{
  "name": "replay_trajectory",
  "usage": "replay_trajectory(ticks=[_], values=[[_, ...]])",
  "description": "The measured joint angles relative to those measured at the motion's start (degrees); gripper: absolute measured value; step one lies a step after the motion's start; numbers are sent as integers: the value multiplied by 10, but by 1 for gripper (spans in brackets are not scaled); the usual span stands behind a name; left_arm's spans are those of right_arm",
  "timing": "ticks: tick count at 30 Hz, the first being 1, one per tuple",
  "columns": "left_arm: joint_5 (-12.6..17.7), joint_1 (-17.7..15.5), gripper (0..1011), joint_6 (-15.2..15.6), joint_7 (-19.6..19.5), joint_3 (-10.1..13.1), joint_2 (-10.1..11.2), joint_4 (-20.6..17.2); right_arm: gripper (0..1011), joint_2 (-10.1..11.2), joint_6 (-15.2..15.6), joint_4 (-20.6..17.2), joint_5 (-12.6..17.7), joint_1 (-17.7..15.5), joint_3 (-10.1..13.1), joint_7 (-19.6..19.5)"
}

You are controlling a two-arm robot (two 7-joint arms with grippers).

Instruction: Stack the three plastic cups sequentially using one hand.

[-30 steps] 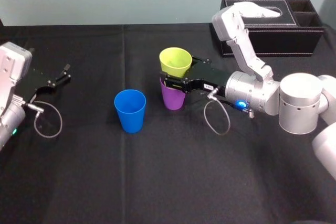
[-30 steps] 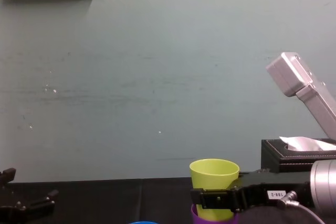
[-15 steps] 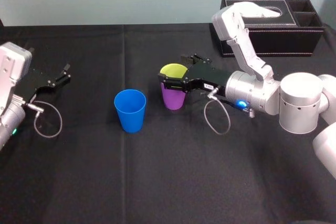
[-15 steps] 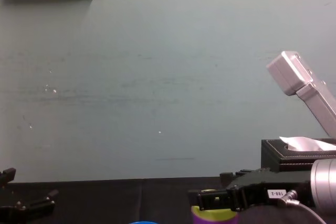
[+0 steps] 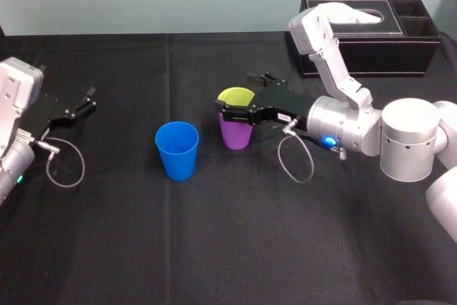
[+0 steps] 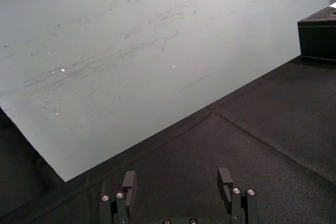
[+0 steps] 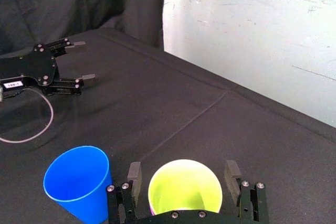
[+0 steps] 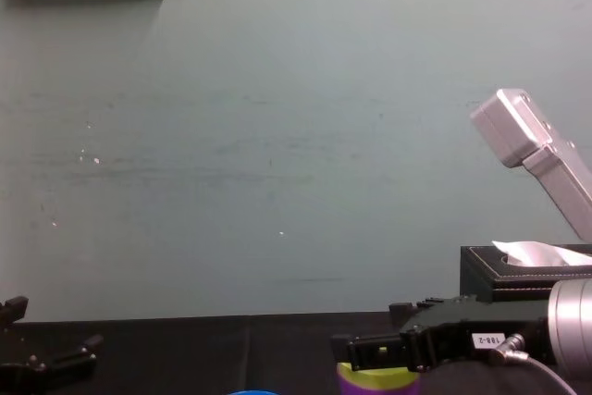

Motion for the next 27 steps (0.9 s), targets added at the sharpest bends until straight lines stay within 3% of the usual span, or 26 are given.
replay_trajectory(ticks=[8, 17, 27], values=[[0, 0, 1010, 0, 0, 0, 0, 0, 1003, 12, -18, -3, 2, 0, 7, 14], [0, 0, 1010, 0, 0, 0, 0, 0, 1003, 36, -34, -35, 27, -23, 20, 38], [0, 0, 1010, 0, 0, 0, 0, 0, 1003, 77, -17, -104, 38, -71, -1, 54]])
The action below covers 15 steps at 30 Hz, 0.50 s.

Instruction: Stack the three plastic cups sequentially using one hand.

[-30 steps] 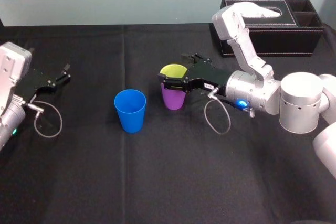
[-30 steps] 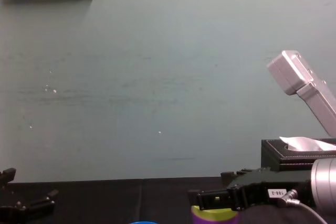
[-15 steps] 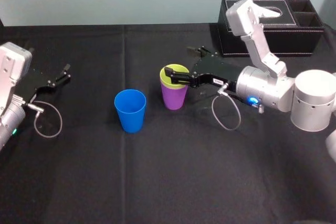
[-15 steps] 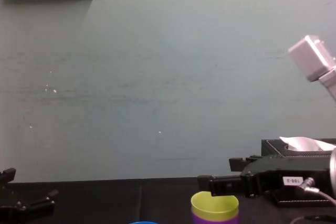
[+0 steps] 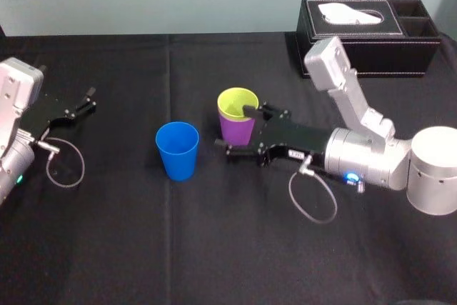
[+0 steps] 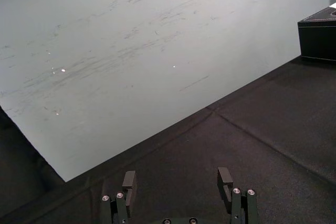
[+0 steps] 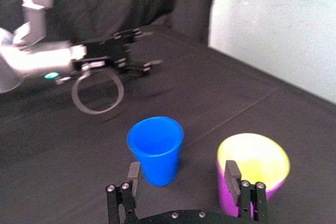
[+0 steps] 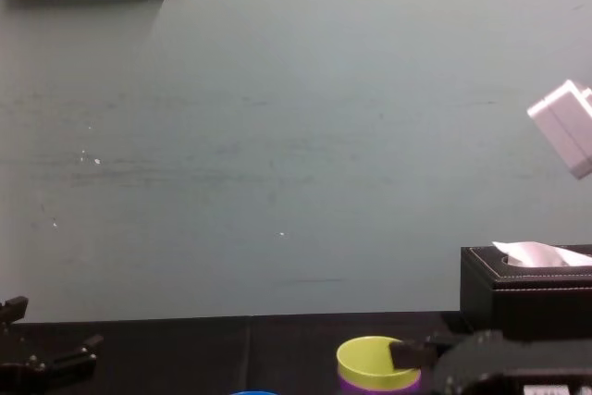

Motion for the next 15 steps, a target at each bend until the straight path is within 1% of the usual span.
replay_trajectory(ticks=[4, 7, 8, 11, 15], values=[[0, 0, 1010, 0, 0, 0, 0, 0, 1003, 14, 5, -29, -3, -18, -18, 4], [0, 0, 1010, 0, 0, 0, 0, 0, 1003, 18, 7, -38, -8, -24, -29, 6], [0, 0, 1010, 0, 0, 0, 0, 0, 1003, 19, 8, -41, -11, -26, -36, 8], [0, 0, 1010, 0, 0, 0, 0, 0, 1003, 19, 10, -41, -15, -27, -45, 9], [0, 0, 1010, 0, 0, 0, 0, 0, 1003, 13, 17, -32, -23, -22, -61, 13]])
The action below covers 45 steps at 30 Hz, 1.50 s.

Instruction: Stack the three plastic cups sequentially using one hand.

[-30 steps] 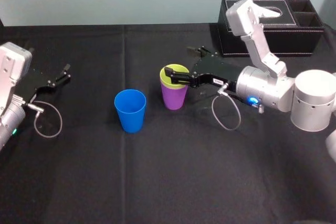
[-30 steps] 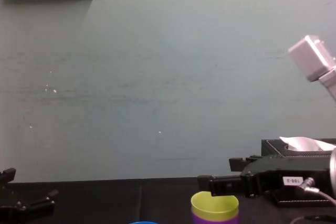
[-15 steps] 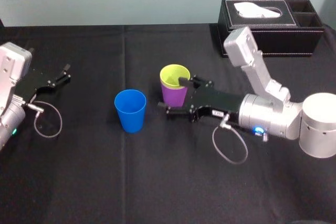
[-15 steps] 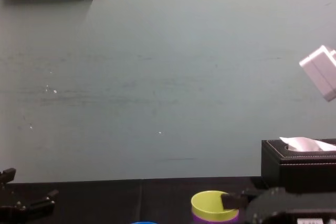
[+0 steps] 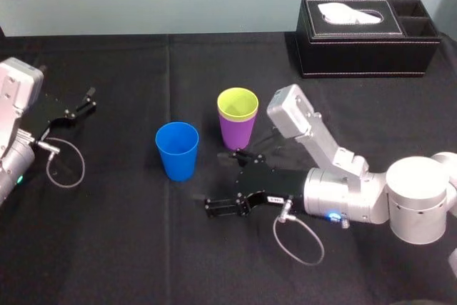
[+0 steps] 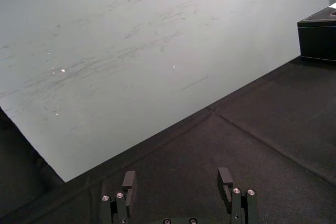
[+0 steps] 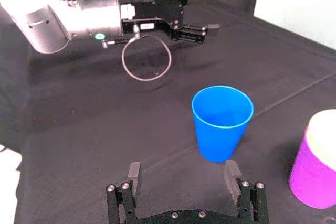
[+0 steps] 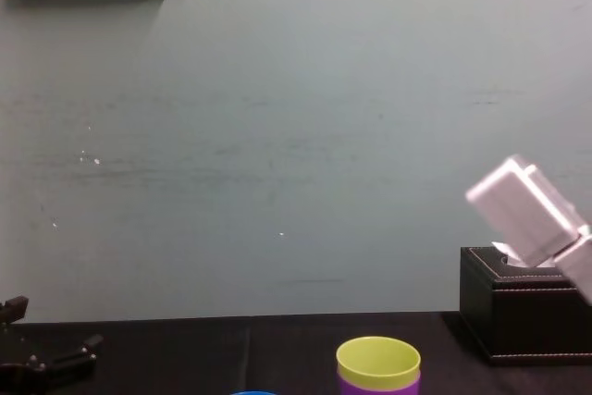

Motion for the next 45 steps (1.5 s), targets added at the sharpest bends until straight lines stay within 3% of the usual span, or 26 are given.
replay_trajectory(ticks=[12, 28, 45], values=[[0, 0, 1010, 0, 0, 0, 0, 0, 1003, -39, 12, 46, -8, 43, -25, 10], [0, 0, 1010, 0, 0, 0, 0, 0, 1003, -77, 18, 101, -14, 74, -41, 2], [0, 0, 1010, 0, 0, 0, 0, 0, 1003, -91, -3, 129, -28, 80, -38, -2]])
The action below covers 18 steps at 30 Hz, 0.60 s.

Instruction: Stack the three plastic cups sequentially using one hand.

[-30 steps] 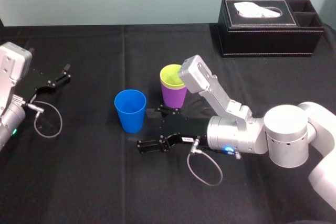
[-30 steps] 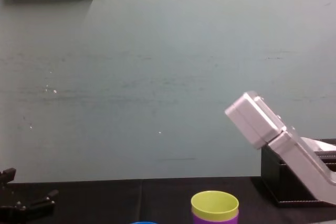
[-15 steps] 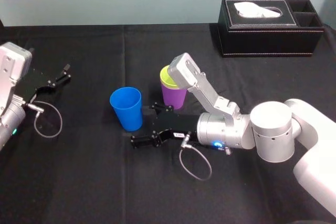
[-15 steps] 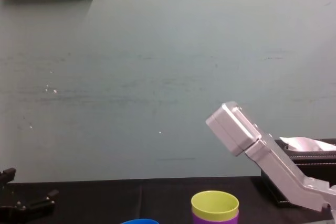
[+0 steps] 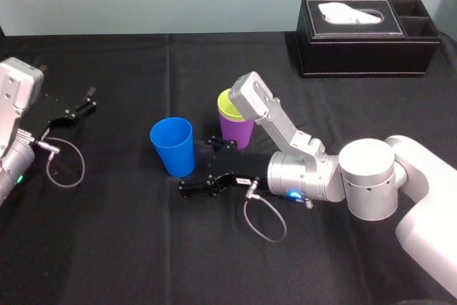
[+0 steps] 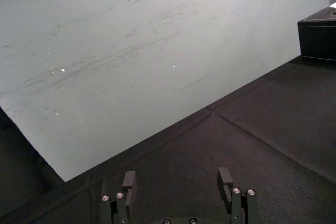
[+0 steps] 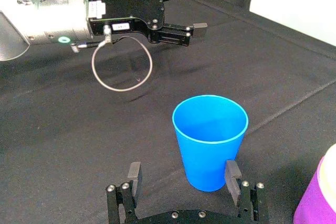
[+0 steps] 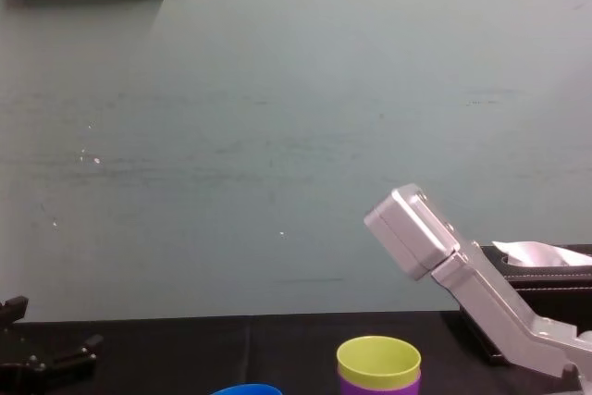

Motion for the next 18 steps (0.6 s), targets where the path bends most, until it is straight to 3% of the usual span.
replay_trajectory(ticks=[18], values=[[0, 0, 1010, 0, 0, 0, 0, 0, 1003, -7, -8, 1, -10, -5, 11, -9]])
